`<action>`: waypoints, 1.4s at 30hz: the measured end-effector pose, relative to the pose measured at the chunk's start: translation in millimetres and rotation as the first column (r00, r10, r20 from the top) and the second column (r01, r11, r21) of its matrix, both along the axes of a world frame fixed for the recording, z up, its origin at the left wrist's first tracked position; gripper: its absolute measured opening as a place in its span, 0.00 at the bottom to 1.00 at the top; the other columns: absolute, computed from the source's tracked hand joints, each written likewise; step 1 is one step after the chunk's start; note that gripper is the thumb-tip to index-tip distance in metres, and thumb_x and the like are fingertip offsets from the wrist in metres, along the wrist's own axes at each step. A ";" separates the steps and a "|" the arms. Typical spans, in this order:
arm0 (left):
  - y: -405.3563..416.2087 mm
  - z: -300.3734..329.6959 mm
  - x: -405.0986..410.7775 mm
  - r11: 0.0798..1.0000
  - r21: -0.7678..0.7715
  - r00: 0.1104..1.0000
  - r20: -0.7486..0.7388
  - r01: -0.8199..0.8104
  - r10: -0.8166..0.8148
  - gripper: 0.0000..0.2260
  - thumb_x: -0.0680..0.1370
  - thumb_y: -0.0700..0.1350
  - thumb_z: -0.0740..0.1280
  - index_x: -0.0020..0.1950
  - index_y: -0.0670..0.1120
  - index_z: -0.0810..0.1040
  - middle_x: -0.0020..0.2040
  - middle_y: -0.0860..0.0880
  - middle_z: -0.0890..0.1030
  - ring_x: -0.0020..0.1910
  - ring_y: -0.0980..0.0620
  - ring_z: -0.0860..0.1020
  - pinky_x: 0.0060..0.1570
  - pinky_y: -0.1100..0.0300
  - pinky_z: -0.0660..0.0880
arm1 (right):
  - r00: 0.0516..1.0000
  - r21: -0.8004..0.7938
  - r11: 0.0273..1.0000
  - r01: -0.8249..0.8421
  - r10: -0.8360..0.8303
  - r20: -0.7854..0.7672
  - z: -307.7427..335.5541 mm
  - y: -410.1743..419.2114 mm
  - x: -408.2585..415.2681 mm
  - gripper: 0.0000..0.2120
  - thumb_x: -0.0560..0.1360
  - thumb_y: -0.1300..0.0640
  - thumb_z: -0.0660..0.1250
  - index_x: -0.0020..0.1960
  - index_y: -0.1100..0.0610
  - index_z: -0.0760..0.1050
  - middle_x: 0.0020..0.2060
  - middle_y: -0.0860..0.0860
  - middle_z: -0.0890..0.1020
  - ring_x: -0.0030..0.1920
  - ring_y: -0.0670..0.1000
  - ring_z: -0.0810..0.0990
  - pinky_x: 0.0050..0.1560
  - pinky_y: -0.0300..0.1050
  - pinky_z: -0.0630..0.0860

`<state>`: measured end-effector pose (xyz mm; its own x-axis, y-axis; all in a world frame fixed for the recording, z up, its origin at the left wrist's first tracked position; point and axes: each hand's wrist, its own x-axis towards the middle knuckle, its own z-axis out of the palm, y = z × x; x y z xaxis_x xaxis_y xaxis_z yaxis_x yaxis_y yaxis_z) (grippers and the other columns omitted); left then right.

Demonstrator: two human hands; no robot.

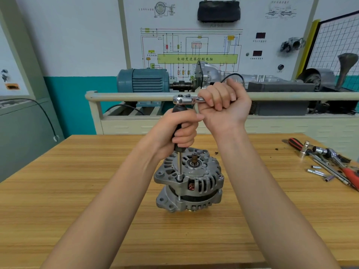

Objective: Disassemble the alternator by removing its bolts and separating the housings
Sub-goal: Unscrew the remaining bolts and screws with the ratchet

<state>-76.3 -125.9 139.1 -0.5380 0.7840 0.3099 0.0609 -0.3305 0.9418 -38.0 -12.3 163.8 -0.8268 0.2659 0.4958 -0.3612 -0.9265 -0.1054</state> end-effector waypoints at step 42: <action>-8.2 -1.9 -4.2 0.999 0.027 0.999 -0.047 0.028 -0.027 0.12 0.67 0.41 0.68 0.27 0.46 0.68 0.21 0.51 0.64 0.18 0.55 0.61 0.23 0.65 0.63 | 0.952 0.200 0.935 0.293 -0.268 -0.144 -2.1 -21.5 25.5 0.22 0.73 0.61 0.56 0.20 0.54 0.62 0.16 0.47 0.60 0.19 0.46 0.57 0.25 0.39 0.59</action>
<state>-80.5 -134.1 137.2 -0.5007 0.7891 0.3557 0.0951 -0.3583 0.9287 -12.5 -33.8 161.7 -0.6691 0.3549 0.6530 -0.6245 -0.7448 -0.2351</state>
